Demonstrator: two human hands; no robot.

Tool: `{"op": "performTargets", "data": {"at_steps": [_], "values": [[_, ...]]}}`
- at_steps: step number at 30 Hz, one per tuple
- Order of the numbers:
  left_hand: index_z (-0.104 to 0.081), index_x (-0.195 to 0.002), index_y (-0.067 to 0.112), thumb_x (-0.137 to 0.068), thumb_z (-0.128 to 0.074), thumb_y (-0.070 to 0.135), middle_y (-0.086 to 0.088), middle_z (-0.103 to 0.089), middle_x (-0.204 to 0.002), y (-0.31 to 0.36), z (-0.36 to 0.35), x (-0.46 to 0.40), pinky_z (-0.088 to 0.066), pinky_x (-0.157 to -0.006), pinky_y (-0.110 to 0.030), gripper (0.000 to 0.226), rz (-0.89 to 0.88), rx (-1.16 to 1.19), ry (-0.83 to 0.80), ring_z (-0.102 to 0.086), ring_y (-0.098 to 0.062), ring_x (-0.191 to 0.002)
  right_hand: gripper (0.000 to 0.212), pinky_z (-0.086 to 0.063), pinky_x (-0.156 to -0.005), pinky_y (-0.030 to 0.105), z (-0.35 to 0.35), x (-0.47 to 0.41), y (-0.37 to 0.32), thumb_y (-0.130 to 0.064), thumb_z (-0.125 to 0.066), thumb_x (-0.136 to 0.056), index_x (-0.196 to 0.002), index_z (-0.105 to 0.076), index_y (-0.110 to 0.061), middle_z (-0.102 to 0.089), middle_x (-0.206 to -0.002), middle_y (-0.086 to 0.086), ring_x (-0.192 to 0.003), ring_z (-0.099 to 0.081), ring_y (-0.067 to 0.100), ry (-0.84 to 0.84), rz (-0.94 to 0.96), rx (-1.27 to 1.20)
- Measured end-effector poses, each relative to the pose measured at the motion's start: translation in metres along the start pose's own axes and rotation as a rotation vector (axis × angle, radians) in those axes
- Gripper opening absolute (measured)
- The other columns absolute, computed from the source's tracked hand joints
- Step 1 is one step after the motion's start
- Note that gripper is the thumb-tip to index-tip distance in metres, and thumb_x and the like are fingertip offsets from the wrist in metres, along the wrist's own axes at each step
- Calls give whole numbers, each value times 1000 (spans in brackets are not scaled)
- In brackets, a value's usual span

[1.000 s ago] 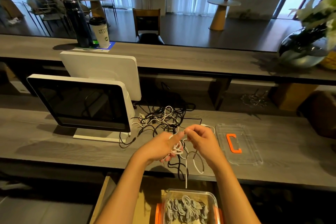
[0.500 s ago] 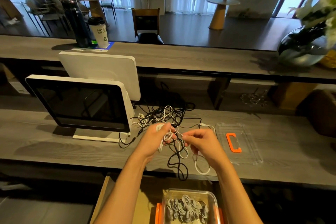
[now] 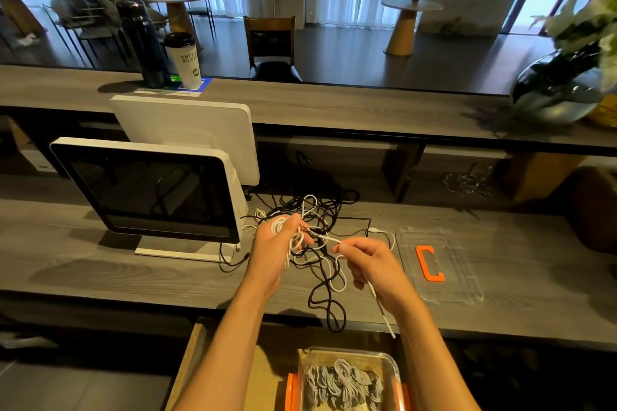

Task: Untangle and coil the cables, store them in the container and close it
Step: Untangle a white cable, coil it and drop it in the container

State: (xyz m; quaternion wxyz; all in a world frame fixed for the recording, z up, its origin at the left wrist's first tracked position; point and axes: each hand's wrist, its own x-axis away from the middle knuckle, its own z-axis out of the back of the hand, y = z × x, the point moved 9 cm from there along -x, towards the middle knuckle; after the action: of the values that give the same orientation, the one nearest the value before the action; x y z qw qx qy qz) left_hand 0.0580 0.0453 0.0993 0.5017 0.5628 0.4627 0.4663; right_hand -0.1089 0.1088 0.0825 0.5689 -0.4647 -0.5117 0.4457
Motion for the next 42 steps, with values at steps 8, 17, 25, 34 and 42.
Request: {"op": "performTargets", "data": {"at_steps": [8, 17, 25, 34, 42], "values": [[-69, -90, 11, -104, -48, 24, 0, -69, -75, -5, 23, -3, -49, -74, -23, 28, 26, 223, 253, -64, -8, -75, 12, -47, -55, 24, -5, 9, 9, -13, -67, -92, -95, -69, -2, -59, -73, 6, -61, -54, 15, -226, -86, 88], [-68, -103, -4, -102, -52, 23, -8, -74, -88, -7, 23, -3, -52, -66, -14, 31, 86, 267, 223, -67, -6, -77, 21, -19, -46, 23, 16, 11, -15, -23, -60, -97, -93, -79, -16, -44, -57, 0, -48, -29, 9, -84, 15, 114], [-55, -82, 15, -104, -43, 33, 3, -56, -63, 12, -4, 4, -52, -51, -23, 31, 237, 854, 29, -55, -8, -50, 20, -29, -44, 13, -22, 19, -5, -28, -64, -95, -89, -79, -15, -43, -55, -5, -48, -33, 5, -324, -89, 310], [-65, -87, 12, -102, -53, 30, -2, -59, -67, 16, 36, -8, -44, -54, -28, 25, -23, -292, 226, -53, -11, -54, 15, -25, -47, 19, -18, 21, -32, -28, -69, -89, -82, -76, -18, -48, -53, -11, -48, -34, 4, -368, 152, 131], [-64, -79, 14, -92, -33, 67, -6, -70, -74, -28, -39, 21, -51, -64, -29, 63, 204, -674, -501, -64, -17, -65, 32, -17, -46, 22, 29, 9, -47, -31, -58, -97, -75, -72, -13, -29, -49, -6, -47, -21, 8, 134, 289, -172]]}}
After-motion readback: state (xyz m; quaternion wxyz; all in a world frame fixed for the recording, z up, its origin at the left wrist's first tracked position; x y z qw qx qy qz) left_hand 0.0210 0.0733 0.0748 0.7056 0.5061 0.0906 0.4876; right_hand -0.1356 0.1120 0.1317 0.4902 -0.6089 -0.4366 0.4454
